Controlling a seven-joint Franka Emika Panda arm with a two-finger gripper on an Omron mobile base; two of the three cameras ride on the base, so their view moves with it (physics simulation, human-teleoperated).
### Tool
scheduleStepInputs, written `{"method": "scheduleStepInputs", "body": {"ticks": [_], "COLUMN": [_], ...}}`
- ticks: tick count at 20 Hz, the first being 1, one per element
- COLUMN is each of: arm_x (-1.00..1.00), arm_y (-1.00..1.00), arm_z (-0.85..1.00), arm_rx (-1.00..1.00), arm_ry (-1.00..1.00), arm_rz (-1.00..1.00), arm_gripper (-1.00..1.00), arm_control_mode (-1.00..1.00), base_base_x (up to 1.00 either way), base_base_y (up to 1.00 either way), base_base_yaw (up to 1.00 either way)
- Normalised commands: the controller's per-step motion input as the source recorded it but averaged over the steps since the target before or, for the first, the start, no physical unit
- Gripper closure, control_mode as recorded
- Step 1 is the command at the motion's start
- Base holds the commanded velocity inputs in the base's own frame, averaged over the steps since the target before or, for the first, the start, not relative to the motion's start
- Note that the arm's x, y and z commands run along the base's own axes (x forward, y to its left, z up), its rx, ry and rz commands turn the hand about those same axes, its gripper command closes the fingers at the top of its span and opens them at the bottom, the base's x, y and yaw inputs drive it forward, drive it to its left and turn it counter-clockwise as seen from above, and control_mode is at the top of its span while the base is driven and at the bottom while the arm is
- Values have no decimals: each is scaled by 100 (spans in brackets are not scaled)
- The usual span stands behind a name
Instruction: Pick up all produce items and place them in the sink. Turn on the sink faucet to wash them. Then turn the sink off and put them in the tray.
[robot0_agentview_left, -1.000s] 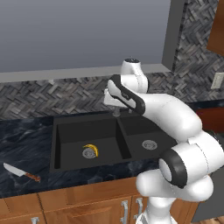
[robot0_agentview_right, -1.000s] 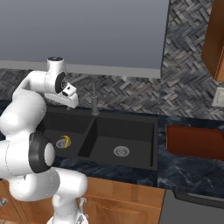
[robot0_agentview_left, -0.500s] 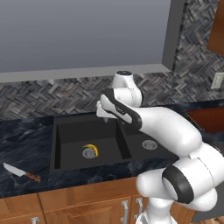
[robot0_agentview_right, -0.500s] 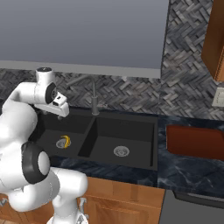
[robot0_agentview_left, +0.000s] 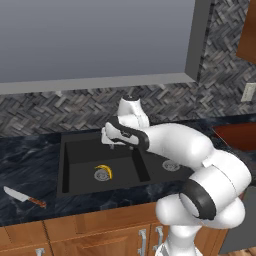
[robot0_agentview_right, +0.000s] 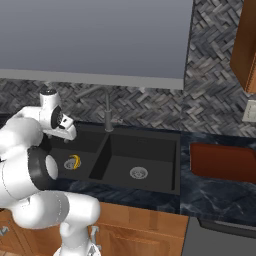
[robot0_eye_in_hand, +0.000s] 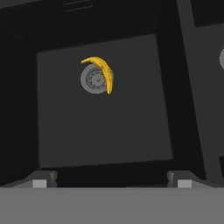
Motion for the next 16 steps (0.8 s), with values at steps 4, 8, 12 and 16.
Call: {"method": "scheduleStepInputs", "body": {"ticks": [4, 8, 12, 16], "arm_x": [30, 34, 33, 35], "arm_y": [2, 1, 0, 4], "arm_z": [-52, -46, -41, -48], "arm_rx": [-9, -5, -1, 0], "arm_ry": [0, 0, 0, 0], "arm_rz": [4, 8, 9, 10], "arm_gripper": [-100, -100, -100, -100], "arm_control_mode": [-100, -100, -100, -100], "base_base_x": [0, 0, 0, 0], "base_base_y": [0, 0, 0, 0], "base_base_yaw": [0, 0, 0, 0]}}
